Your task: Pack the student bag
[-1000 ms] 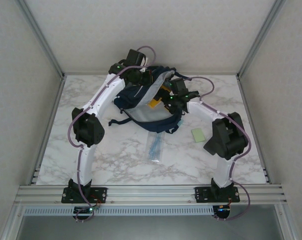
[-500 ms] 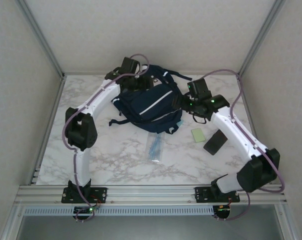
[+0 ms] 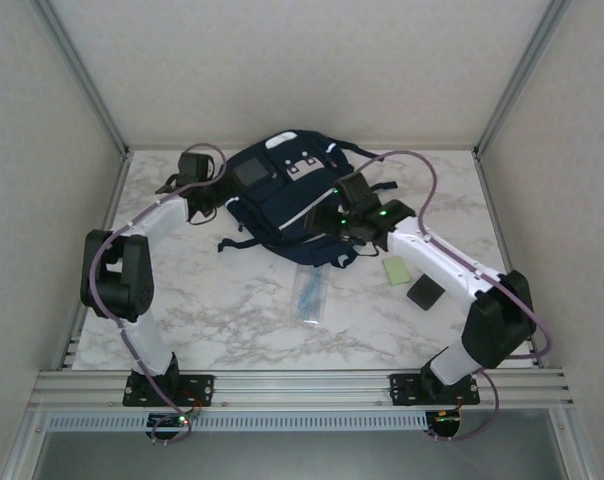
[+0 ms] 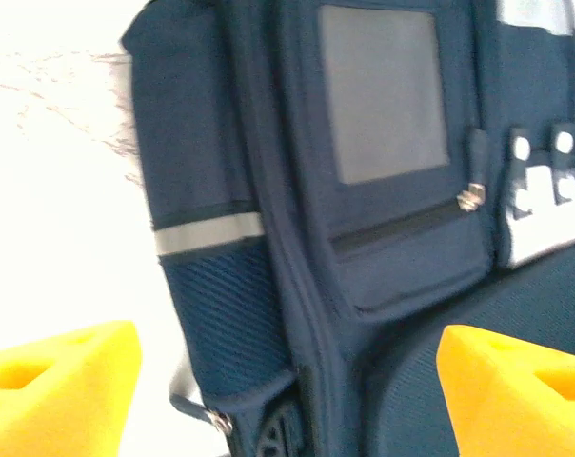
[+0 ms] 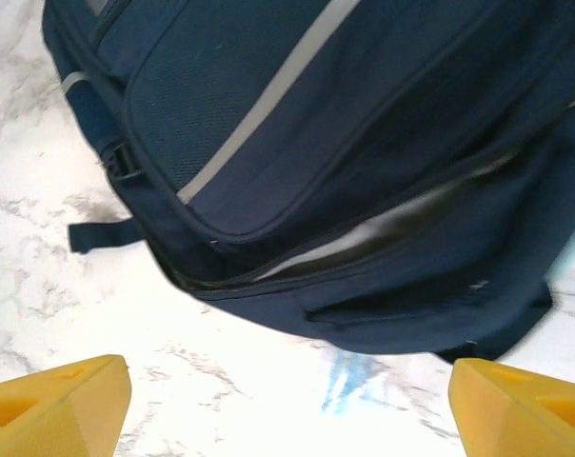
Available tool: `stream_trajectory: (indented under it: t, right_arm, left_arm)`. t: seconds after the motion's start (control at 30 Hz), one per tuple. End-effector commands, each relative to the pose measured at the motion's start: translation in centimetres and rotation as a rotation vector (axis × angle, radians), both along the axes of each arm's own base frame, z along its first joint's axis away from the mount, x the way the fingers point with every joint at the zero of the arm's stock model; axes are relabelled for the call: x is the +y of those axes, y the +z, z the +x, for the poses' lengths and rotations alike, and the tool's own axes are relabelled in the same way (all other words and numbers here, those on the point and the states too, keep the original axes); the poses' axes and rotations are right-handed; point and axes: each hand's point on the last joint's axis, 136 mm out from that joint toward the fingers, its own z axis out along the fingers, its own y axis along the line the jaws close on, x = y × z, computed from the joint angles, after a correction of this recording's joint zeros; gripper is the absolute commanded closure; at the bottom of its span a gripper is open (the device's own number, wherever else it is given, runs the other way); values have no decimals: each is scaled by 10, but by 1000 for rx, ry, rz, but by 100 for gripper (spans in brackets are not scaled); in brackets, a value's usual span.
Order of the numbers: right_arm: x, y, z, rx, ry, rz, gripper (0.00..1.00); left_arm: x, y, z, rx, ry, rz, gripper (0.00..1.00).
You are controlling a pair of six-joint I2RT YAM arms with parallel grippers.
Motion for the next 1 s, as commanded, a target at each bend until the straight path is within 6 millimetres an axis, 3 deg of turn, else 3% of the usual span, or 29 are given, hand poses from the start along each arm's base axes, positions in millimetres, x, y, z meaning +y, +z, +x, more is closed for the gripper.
stream_trajectory:
  t: [0.0,0.13,0.3,0.37,0.47,0.5,0.57,0.8,0.97]
  right_arm:
    - [51,-4,-2,1,43,66,17]
    - [80,-13,-6,5,81,50,21]
    - [94,-18,-7,1,87,62,27]
    - [102,-19,-7,-4,102,80,33]
    - [122,-24,-11,4,143,104,41]
    - [132,-25,-11,4,158,116,44]
    - [148,-28,-11,0,181,139,46]
    - [188,-46,12,-29,169,190,47]
    - [198,-60,32,-66,131,160,48]
  left_arm:
    - [2,-26,18,-14,58,-98,22]
    - [-1,-49,34,9,60,-105,23]
    - [-4,-75,42,46,69,-119,27]
    - [-7,-83,43,57,62,-133,39]
    - [-14,-88,45,59,50,-172,79]
    - [-16,-86,45,54,48,-180,91]
    - [-18,-79,42,45,46,-188,100]
    - [-21,-29,17,-13,73,-266,100]
    - [-20,7,-3,-64,101,-274,100]
